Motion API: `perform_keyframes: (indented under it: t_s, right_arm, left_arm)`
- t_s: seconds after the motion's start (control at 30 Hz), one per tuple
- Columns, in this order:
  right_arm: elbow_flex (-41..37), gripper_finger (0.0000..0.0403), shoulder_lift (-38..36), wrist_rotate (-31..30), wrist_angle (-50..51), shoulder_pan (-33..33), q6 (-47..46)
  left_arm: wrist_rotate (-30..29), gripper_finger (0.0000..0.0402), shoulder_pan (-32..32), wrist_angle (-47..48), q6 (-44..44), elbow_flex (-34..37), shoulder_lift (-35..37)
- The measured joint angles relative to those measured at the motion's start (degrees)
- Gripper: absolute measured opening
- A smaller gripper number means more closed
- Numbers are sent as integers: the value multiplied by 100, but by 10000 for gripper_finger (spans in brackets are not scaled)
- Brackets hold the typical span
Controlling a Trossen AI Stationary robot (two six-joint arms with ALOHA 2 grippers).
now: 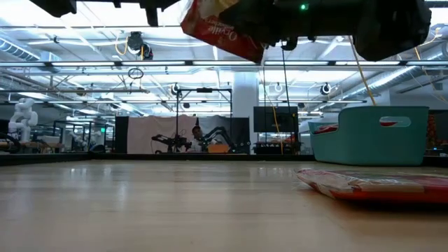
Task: Sort popcorn bags into baskets
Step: Put the red popcorn bag into the green bin
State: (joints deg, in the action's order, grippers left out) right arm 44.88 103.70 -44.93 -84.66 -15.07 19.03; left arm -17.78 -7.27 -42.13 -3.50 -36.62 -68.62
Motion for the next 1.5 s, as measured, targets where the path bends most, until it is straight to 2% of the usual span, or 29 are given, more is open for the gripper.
perform_keyframes:
  t_s: [0.07, 0.17, 0.33, 0.47, 0.63, 0.9, 1.0, 1.13, 1.3, 1.43, 1.5]
  right_arm:
    - [0, 228, -14, 30, 154, -1, -240]
    - [-34, 227, -4, 489, 542, 13, -960]
    - [-35, 225, 2, 1396, 1232, 261, -2250]
    - [-35, 224, 2, 1698, 1439, 417, -2738]
    - [-35, 224, 2, 1653, 1298, 531, -2565]
    - [-35, 224, 2, 1664, 225, 656, -1230]
    - [-35, 221, 2, 1973, -193, 595, -990]
    - [-37, 181, 2, 2109, -468, 456, -949]
    - [-155, 85, -221, 2093, -96, 369, -1045]
    - [-401, 19, -591, 2074, 703, 378, -1578]
    - [-534, 9, -846, 2072, 1310, 380, -1910]
  left_arm:
    - [-5, 2, 20, 47, -27, 0, 0]
    - [-6, 2, 111, -78, -44, 0, 0]
    - [162, 2, 220, -787, -121, 0, 2]
    - [397, 3, 302, -1211, -119, 0, 2]
    - [608, 2, 339, -1347, 38, 0, 2]
    - [835, 2, 227, -1250, 109, 0, 1]
    - [852, 3, 192, -1100, 86, 0, 2]
    - [829, 3, 213, -861, -46, -2, 14]
    - [833, 8, 212, -577, -333, -11, 20]
    - [835, 28, 199, -74, -583, -11, 21]
    - [808, 45, 201, 303, -590, -9, 24]
